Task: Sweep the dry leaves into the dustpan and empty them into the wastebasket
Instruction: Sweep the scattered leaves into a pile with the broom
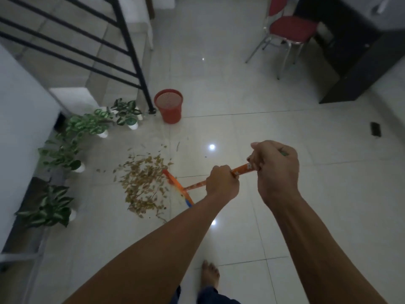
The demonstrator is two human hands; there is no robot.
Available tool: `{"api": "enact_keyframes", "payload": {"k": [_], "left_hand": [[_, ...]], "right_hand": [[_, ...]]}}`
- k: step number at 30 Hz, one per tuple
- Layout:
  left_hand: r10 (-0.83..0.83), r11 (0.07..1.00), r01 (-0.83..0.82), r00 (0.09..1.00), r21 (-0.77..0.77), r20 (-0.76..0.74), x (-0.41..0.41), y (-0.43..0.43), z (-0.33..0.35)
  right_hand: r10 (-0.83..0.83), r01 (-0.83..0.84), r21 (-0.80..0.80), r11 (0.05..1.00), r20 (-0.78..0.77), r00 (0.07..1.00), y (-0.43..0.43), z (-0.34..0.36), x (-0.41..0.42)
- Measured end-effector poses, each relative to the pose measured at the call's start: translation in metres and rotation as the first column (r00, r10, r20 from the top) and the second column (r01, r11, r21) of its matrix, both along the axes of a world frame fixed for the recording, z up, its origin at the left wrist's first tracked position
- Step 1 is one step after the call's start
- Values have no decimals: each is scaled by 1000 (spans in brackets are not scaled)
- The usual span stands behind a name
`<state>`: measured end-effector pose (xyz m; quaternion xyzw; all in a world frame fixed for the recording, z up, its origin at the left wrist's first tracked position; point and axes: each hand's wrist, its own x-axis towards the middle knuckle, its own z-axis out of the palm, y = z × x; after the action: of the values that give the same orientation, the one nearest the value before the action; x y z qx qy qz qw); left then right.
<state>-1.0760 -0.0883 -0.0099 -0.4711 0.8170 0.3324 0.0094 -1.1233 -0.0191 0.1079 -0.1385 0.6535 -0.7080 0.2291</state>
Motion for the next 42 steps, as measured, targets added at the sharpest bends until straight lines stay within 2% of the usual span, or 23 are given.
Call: {"api": "enact_keyframes", "payload": {"k": [3, 6, 12, 14, 17, 22, 25, 28, 31, 37, 42], "left_hand": [[-227, 973, 225, 974, 56, 15, -14, 14, -17], [-415, 909, 410, 907, 77, 77, -13, 25, -40], [-585, 810, 569, 799, 142, 139, 52, 14, -81], [-584, 811, 563, 797, 162, 152, 82, -1, -89], [-577, 817, 568, 802, 105, 154, 118, -19, -85], [-563, 827, 561, 823, 45, 81, 139, -17, -64], [-598, 802, 597, 802, 40, 21, 142, -8, -53], [-655, 750, 653, 755, 107, -17, 154, -4, -55], [-694, 712, 686, 720, 152, -5, 177, -8, -73], [-678, 733, 665, 730, 143, 81, 217, -35, -101], [-657, 753, 652, 751, 81, 61, 197, -38, -79]], "right_hand": [[-157, 158, 35, 987, -32, 987, 17, -12, 10], [-250, 259, 100, 961, -94, 964, 30, -35, 33], [-394, 394, 188, 900, -39, 918, 22, -76, 103], [-423, 413, 171, 894, 20, 906, 11, -82, 129], [-455, 444, 131, 887, 75, 887, -3, -82, 161], [-617, 614, 62, 787, 126, 777, -2, -59, 180], [-649, 646, 67, 761, 67, 758, 3, -47, 191], [-599, 600, 112, 792, -49, 799, 3, -51, 216], [-558, 562, 182, 807, -75, 826, -1, -68, 242], [-615, 590, 214, 778, 67, 786, -16, -95, 270], [-624, 624, 67, 778, 187, 758, -15, -76, 244]]}}
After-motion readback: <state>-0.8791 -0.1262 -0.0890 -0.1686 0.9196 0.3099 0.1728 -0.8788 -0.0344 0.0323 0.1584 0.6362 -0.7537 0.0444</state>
